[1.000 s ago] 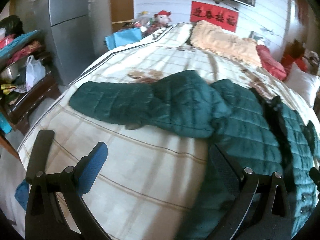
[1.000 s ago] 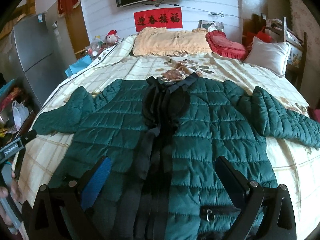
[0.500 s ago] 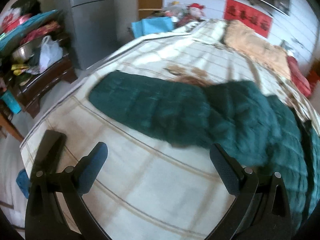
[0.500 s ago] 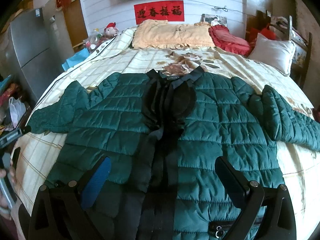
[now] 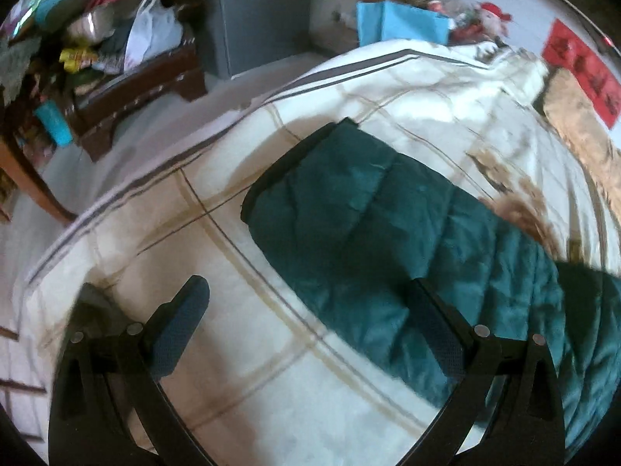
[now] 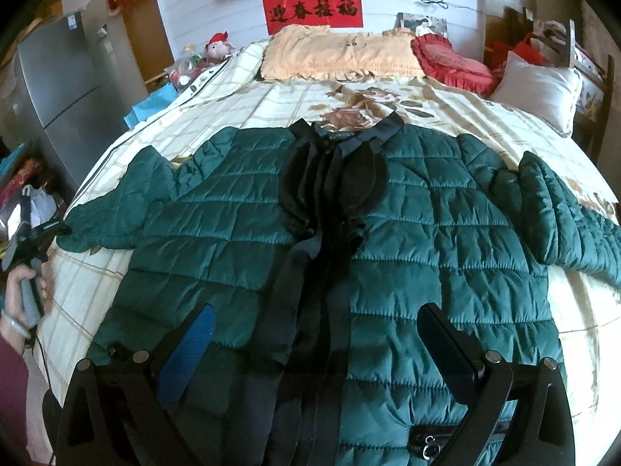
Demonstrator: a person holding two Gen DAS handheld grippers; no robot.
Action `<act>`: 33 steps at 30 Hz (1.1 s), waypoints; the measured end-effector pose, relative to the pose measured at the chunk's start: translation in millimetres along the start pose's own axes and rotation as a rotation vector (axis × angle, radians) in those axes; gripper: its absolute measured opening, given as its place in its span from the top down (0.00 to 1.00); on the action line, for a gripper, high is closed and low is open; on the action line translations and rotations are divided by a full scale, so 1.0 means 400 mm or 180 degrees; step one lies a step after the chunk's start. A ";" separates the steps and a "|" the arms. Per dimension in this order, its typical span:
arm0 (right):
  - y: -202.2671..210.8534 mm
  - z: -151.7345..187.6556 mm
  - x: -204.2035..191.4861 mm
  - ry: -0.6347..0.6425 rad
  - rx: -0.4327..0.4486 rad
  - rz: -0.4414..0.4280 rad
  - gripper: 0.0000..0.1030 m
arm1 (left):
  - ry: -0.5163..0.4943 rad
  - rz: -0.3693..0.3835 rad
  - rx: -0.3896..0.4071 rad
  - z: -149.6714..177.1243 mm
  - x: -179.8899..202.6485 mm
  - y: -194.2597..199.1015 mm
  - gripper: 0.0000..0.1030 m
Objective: Fold large clothes
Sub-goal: 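Move the left gripper to the sleeve cuff nearest it and grasp it, then lift the grasped sleeve with the left gripper and fold it across the jacket body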
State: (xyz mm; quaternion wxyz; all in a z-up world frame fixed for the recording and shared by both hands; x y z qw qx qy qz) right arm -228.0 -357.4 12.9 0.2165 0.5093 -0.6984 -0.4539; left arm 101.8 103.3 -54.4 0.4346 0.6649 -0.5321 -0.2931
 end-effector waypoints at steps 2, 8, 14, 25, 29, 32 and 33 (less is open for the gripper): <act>0.001 0.000 0.000 0.0003 -0.0003 0.0001 0.00 | 0.0087 0.0090 -0.0042 -0.008 -0.002 -0.015 0.03; -0.005 0.005 -0.004 -0.0030 -0.0055 -0.0023 0.00 | 0.0110 0.0187 0.0018 -0.037 0.026 -0.029 0.09; -0.008 0.012 -0.004 -0.0078 -0.0069 -0.0081 0.00 | 0.0076 0.0308 0.0137 -0.063 0.039 -0.028 0.58; 0.015 0.012 0.024 -0.0177 -0.0009 -0.0095 0.00 | 0.0086 0.1017 0.0362 -0.053 0.085 0.139 0.86; 0.024 0.020 0.031 -0.0229 0.0011 -0.0148 0.00 | -0.0110 0.1257 0.0460 -0.023 0.145 0.241 0.86; 0.032 0.026 0.035 -0.0218 0.0037 -0.0147 0.00 | -0.0253 0.1342 0.0535 0.000 0.195 0.304 0.86; 0.035 0.028 0.037 -0.0216 0.0040 -0.0141 0.00 | -0.0295 0.1369 0.0549 0.009 0.207 0.321 0.86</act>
Point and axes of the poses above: each gripper's, at about its wrist camera, not at the fingertips, and y roughly against the way its jaws point, x to its right, z to its underside, the point moved 8 cm from there along -y, roughly the way its jaws point, and after that the axes turned 4 degrees about -x, right-handed, at the moved point
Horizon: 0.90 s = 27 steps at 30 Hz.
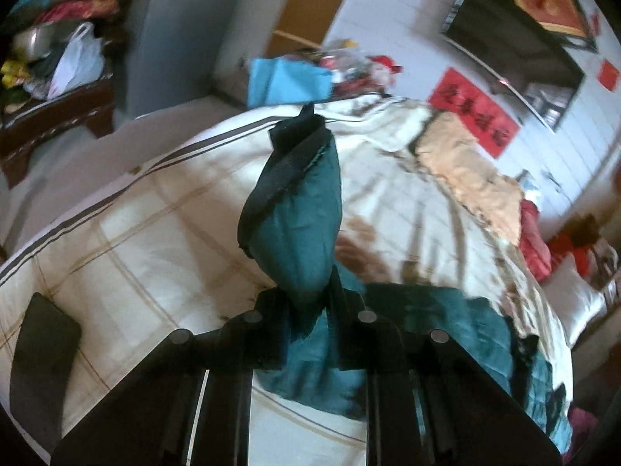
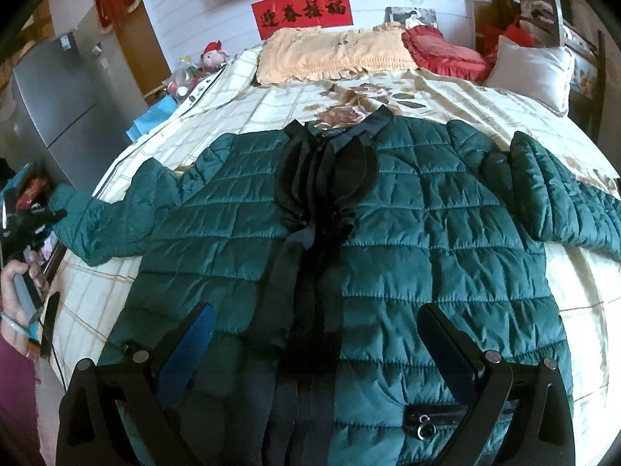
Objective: Fold large clothes
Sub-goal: 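Lift the grasped sleeve with the left gripper and fold it across the jacket body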
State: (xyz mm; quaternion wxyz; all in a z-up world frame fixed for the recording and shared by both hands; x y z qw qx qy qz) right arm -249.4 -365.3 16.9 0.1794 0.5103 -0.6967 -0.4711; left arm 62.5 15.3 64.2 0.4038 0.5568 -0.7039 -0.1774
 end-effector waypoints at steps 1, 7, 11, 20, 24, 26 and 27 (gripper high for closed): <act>0.003 0.002 0.003 -0.0003 0.0003 0.0002 0.00 | -0.0066 0.0028 0.0001 0.007 0.032 0.012 0.86; 0.029 0.018 0.040 -0.0072 0.0043 0.0013 0.00 | -0.0446 0.0203 -0.0024 0.064 0.202 0.059 0.86; 0.041 0.025 0.066 -0.0143 0.0054 0.0015 0.00 | -0.0630 0.0364 -0.0104 0.115 0.309 0.077 0.86; 0.068 0.034 0.105 -0.0226 0.0096 -0.0024 0.00 | -0.1049 0.0635 -0.0331 0.252 0.534 0.082 0.86; 0.079 0.036 0.128 -0.0281 0.0121 -0.0022 0.00 | -0.1198 0.0719 -0.0435 0.315 0.618 0.070 0.86; 0.084 0.038 0.143 -0.0321 0.0134 -0.0027 0.00 | -0.1273 0.0766 -0.0491 0.349 0.660 0.064 0.86; 0.087 0.039 0.151 -0.0348 0.0140 -0.0031 0.00 | -0.1300 0.0779 -0.0507 0.363 0.678 0.062 0.86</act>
Point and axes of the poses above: each gripper's, at about its wrist camera, not at the fingertips, and y roughly against the way its jaws point, x to its right, z to its underside, the point moved 8 cm from there along -y, roughly the way its jaws point, and after that the axes turned 4 degrees about -x, right-handed, at the moved point
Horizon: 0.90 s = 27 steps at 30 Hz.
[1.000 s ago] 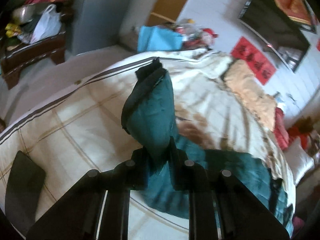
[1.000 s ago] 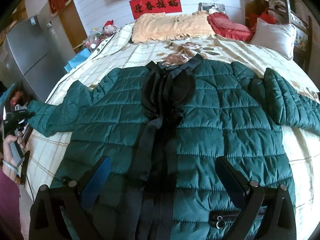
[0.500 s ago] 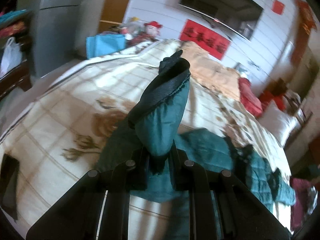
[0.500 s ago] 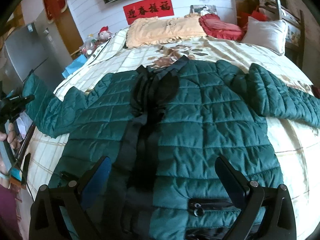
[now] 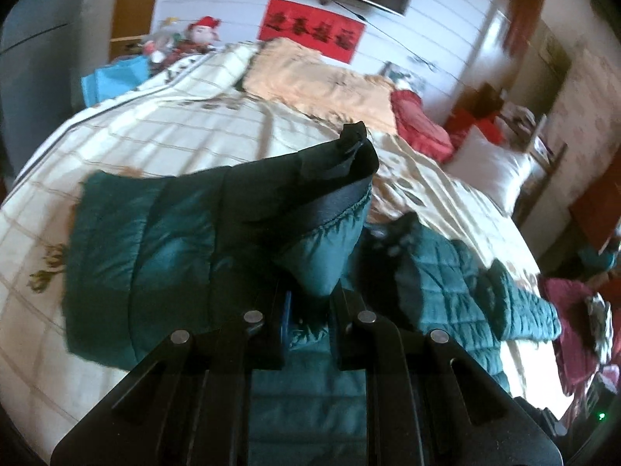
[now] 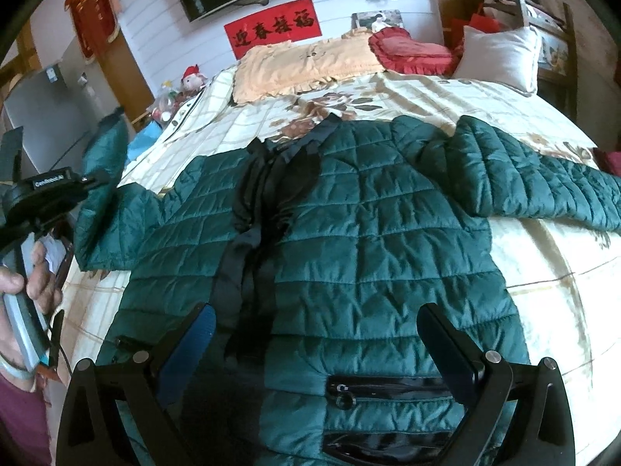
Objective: Fold large clothes
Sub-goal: 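Lift the grasped sleeve with the left gripper and fold it across the jacket body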
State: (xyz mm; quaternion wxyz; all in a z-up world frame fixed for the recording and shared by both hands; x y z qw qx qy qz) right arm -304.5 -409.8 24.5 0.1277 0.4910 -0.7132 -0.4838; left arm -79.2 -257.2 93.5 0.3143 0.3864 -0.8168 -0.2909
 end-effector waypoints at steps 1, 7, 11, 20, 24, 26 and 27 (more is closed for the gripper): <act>0.002 0.001 0.005 -0.0018 0.0000 -0.0002 0.00 | -0.0029 0.0019 -0.0026 0.006 0.023 -0.012 0.86; 0.010 0.009 0.042 -0.0122 0.0004 -0.0012 0.00 | -0.0144 0.0085 -0.0224 0.047 0.125 -0.087 0.86; 0.015 0.014 0.064 -0.0166 0.0004 -0.0010 0.00 | -0.0240 0.0091 -0.0311 0.072 0.181 -0.126 0.86; 0.019 0.018 0.128 -0.0347 0.0009 0.0011 0.00 | -0.0396 0.0201 -0.0463 0.116 0.296 -0.173 0.86; 0.020 0.018 0.138 -0.0355 0.0009 0.0019 0.00 | -0.0457 0.0250 -0.0536 0.134 0.336 -0.190 0.86; 0.021 0.018 0.140 -0.0341 0.0014 0.0032 0.00 | -0.0499 0.0273 -0.0575 0.146 0.356 -0.200 0.86; 0.022 0.018 0.141 -0.0336 0.0021 0.0032 0.00 | -0.0527 0.0276 -0.0592 0.152 0.366 -0.206 0.86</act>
Point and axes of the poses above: each gripper's, at about its wrist camera, not at the fingertips, and y roughly against the way its jaws point, x to its right, z to its underside, the point moved 8 cm from there along -y, roughly the way its jaws point, and after that the axes turned 4 degrees about -x, right-handed, at the moved point
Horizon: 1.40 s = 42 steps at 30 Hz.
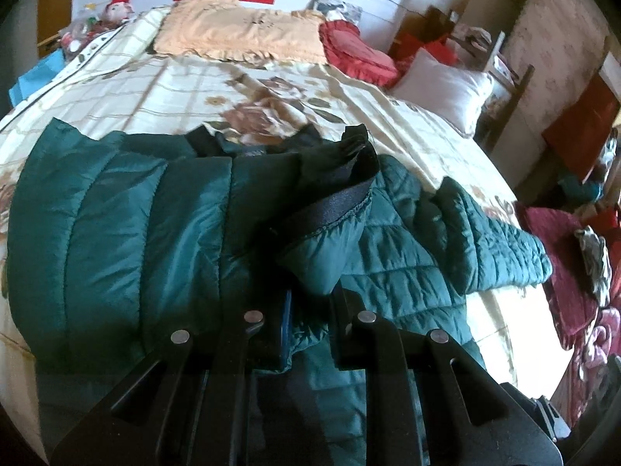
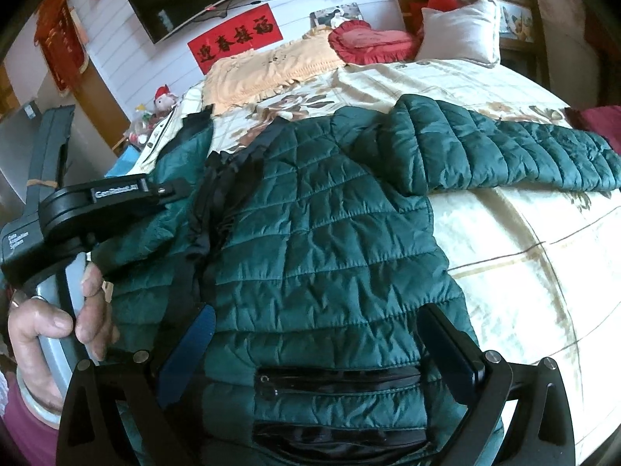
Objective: Fold large clothes
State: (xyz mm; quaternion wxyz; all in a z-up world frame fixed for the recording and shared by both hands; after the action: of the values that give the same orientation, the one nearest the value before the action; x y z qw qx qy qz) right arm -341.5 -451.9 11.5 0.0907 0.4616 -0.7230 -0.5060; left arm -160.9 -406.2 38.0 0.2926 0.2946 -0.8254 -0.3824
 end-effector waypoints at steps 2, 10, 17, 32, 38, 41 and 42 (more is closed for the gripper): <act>0.000 0.001 0.003 0.0010 0.0007 0.0010 0.00 | -0.0027 -0.0013 -0.0022 0.004 0.011 -0.013 0.86; -0.009 0.003 0.013 0.0043 -0.0040 0.0078 0.00 | -0.0062 -0.0122 -0.0083 0.019 0.007 -0.056 0.86; -0.026 -0.010 0.026 0.0086 -0.0039 0.0274 0.00 | -0.0055 -0.0110 -0.0099 0.023 0.003 -0.056 0.86; -0.076 -0.011 0.042 0.0116 -0.0178 0.0437 0.00 | 0.0123 0.0249 -0.0183 0.032 0.001 -0.048 0.85; -0.085 -0.003 0.050 0.0071 -0.0229 0.0434 0.00 | 0.0332 0.0719 -0.0215 0.032 0.013 -0.018 0.37; -0.082 -0.004 0.046 0.0092 -0.0232 0.0433 0.00 | 0.0279 0.0700 -0.0141 0.018 -0.001 0.030 0.37; -0.081 -0.006 0.041 0.0108 -0.0231 0.0411 0.00 | 0.0296 0.0688 -0.0112 0.012 -0.017 0.050 0.37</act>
State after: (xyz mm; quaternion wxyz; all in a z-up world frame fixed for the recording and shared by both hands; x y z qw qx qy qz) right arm -330.7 -468.0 -19.2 0.1521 0.4189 -0.7308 -0.5171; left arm -165.2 -388.3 49.8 0.3752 0.2162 -0.8311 -0.3490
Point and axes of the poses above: each gripper's, at about its wrist camera, not at the fingertips, and y roughly against the way its jaws point, x to its right, z to its underside, the point moved 8 cm from there along -y, roughly the way its jaws point, and after that the axes turned 4 degrees about -x, right-handed, at the moved point
